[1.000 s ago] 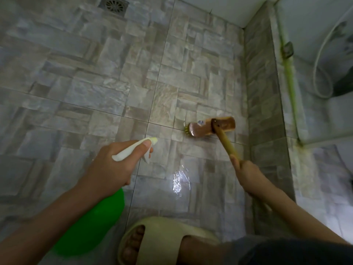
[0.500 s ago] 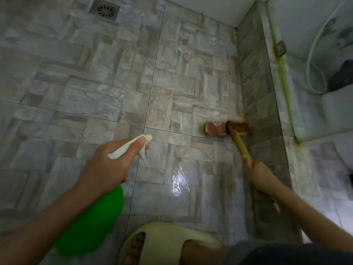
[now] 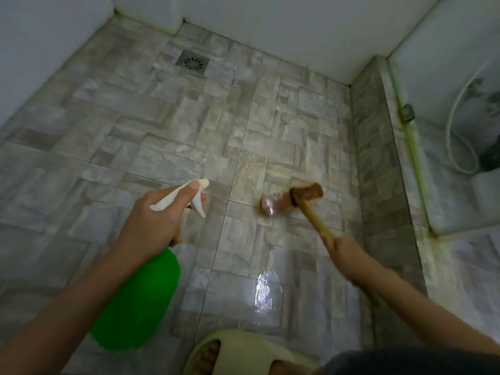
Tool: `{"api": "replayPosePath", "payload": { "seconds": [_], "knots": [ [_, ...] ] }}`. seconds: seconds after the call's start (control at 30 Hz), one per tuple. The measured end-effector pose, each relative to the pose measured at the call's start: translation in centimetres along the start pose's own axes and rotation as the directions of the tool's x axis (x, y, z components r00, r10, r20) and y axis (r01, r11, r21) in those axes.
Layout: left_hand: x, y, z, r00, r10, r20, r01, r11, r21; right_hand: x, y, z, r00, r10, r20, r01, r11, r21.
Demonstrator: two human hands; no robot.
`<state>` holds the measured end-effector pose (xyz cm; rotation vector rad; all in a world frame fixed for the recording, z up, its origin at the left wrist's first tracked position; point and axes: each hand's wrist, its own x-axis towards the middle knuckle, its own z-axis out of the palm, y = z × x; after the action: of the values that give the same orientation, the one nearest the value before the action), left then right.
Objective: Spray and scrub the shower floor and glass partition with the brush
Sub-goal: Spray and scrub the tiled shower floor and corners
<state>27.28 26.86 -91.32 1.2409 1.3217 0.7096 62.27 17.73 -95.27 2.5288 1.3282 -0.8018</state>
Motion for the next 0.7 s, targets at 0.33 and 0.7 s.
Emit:
{"api": "replayPosePath", "payload": {
  "seconds": [0.33,0.7],
  "knots": [
    [-1.2,-0.6,-4.4,0.983,-0.012,-0.184,-0.002,0.997,-0.076,3.0,-13.0,-2.9,0.975,-0.217,0.057,0.223,0.966,-0.134],
    [-2.2,-1.2,-8.9,0.923,-0.007,-0.384,-0.037,0.993,-0.109,2.5,-21.7,-4.3,0.971,-0.206,0.119,0.228,0.951,-0.212]
  ]
}}
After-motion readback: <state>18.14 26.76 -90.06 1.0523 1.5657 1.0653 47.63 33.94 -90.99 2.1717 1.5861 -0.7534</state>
